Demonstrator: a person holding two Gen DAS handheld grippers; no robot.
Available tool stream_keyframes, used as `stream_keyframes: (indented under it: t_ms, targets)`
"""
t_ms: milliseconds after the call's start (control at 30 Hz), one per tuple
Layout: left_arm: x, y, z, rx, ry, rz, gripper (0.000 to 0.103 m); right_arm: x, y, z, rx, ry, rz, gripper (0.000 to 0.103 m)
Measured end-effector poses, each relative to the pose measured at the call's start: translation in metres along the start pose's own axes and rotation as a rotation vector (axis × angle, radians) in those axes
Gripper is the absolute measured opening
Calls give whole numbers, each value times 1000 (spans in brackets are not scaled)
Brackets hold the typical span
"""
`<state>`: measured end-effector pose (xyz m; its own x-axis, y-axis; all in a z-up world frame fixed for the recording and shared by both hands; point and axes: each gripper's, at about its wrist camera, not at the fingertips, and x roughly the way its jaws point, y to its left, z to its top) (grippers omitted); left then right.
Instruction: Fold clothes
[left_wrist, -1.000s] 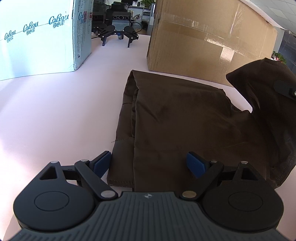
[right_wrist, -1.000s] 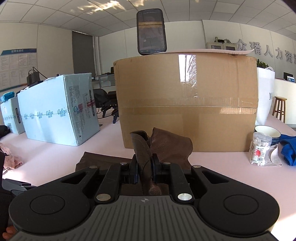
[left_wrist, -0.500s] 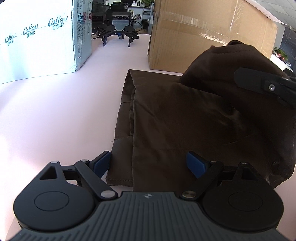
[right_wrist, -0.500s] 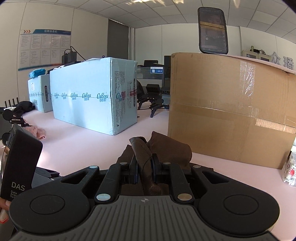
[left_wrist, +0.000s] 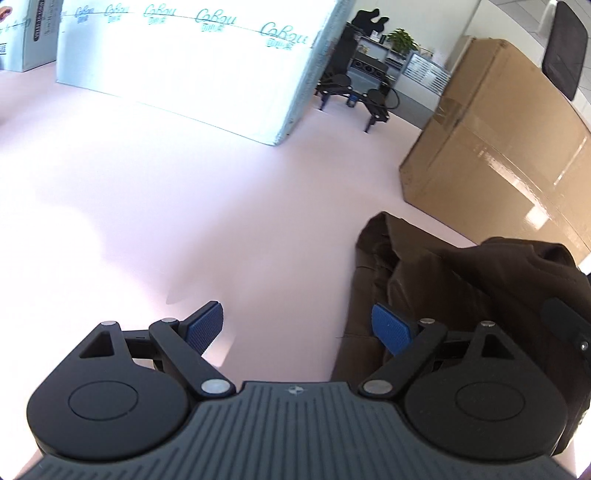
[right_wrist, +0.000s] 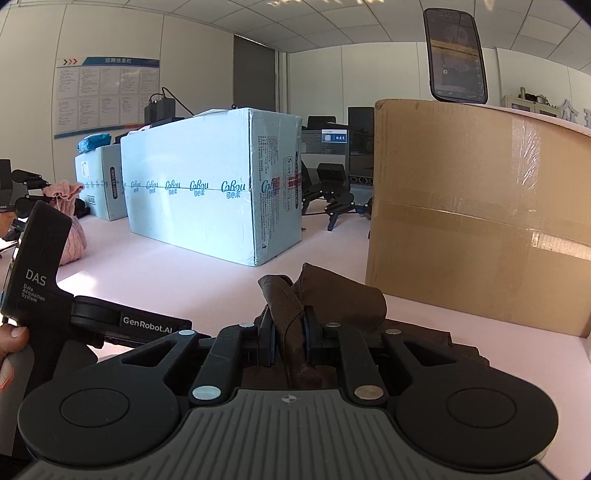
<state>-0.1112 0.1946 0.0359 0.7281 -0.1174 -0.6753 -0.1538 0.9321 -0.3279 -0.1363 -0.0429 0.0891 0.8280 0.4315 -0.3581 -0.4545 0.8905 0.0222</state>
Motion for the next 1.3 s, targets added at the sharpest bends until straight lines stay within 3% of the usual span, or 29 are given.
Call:
stream_keyframes:
  t_ms: [100, 300, 400, 533, 667, 733, 767, 800, 867, 1033, 1100, 1167, 1233, 1300]
  targets:
    - [8, -7, 0, 42, 16, 20, 87, -2, 5, 0, -10, -11, 27, 12]
    - [18, -38, -16, 224, -4, 94, 87, -5, 11, -3, -13, -8, 74, 12]
    - [14, -23, -9, 136, -19, 82, 87, -2, 15, -9, -22, 9, 91, 12]
    - [1, 6, 4, -46, -115, 169, 87, 6, 24, -21, -46, 45, 115, 13]
    - [-3, 9, 7, -55, -142, 163, 87, 15, 40, -35, -104, 82, 141, 14]
    - [-2, 1, 5, -10, -140, 144, 87, 19, 46, -41, -135, 98, 154, 22]
    - [-1, -2, 4, 8, -137, 138, 87, 20, 49, -44, -145, 110, 163, 35]
    - [0, -5, 3, 28, -136, 133, 87, 21, 51, -46, -150, 120, 181, 56]
    - [-1, -10, 0, 54, -145, 124, 87, 17, 52, -47, -154, 124, 228, 74]
    - [-20, -9, -3, 62, -225, 84, 87, -32, 25, -21, -104, 22, 305, 78]
    - [-33, -14, -7, 108, -304, 70, 87, -60, -5, -15, -21, -71, 273, 85]
    - [-44, -27, -10, 184, -367, 17, 87, -83, -39, -14, 70, -144, 193, 86]
    - [-41, -41, -8, 233, -309, -56, 87, -88, -74, -19, 191, -134, 75, 86]
    - [-33, -66, -9, 302, -189, -59, 87, -89, -105, -27, 315, -107, -22, 84]
